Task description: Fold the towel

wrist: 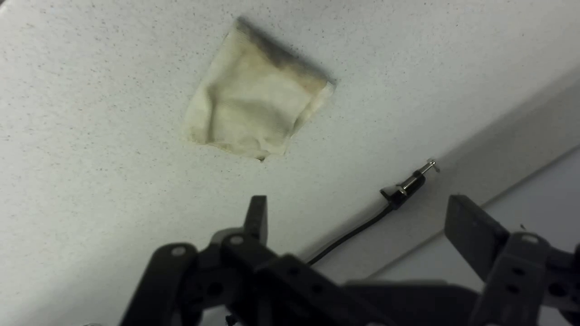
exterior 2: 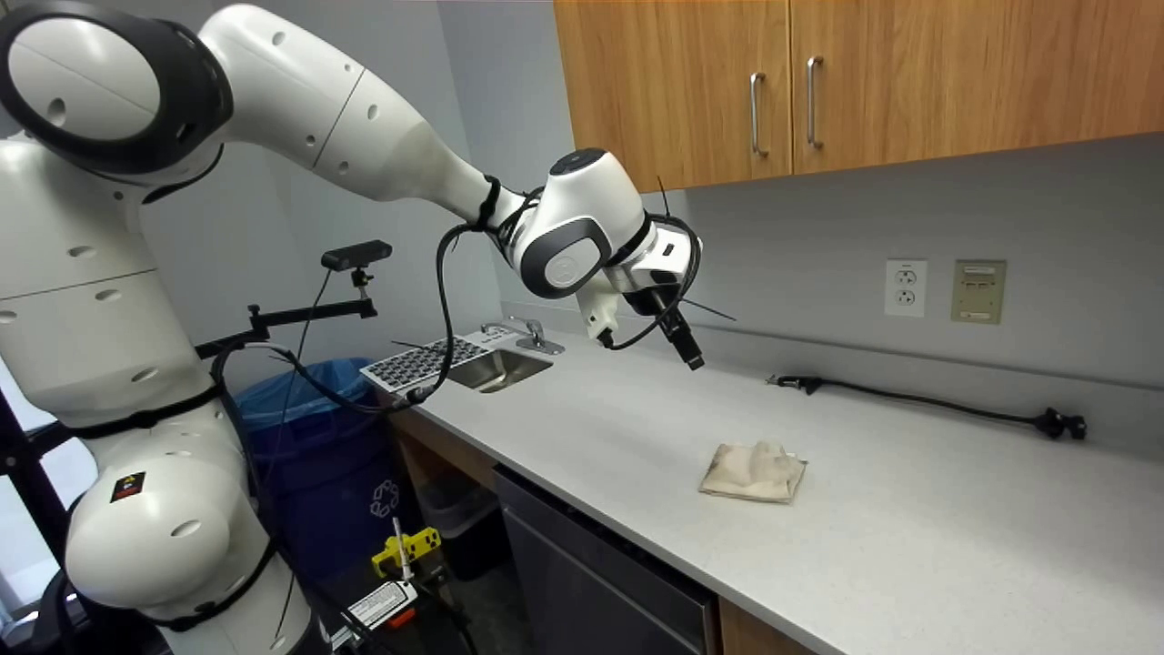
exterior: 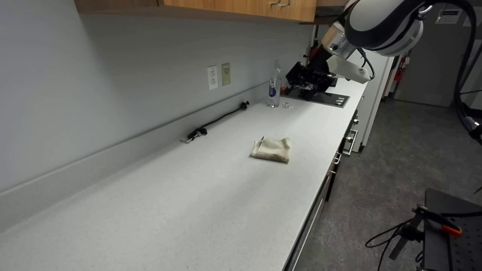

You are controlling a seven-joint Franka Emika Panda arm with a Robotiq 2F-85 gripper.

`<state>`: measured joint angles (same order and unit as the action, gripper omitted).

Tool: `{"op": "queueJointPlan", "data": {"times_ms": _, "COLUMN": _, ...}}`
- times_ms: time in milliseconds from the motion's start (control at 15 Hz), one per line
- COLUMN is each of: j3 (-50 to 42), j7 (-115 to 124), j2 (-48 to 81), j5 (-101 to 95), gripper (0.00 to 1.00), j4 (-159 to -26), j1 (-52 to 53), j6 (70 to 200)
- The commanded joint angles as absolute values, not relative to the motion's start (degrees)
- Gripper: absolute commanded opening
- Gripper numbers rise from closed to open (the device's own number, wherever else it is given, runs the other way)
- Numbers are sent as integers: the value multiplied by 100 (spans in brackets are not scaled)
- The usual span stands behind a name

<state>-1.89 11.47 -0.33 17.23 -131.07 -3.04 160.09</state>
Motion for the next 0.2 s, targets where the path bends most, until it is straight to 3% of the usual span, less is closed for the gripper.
{"op": "queueJointPlan", "data": {"times_ms": 0, "j3": -211, "j7": 1180, "j2": -37, "j5": 1692, "gripper": 100, "j4": -13103, "j1": -281, "j6": 15999}}
{"op": "queueJointPlan", "data": {"times_ms": 133, "j3": -211, "j7": 1180, "j2": -37, "j5": 1692, "gripper": 100, "j4": -13103, "j1": -281, "j6": 15999}}
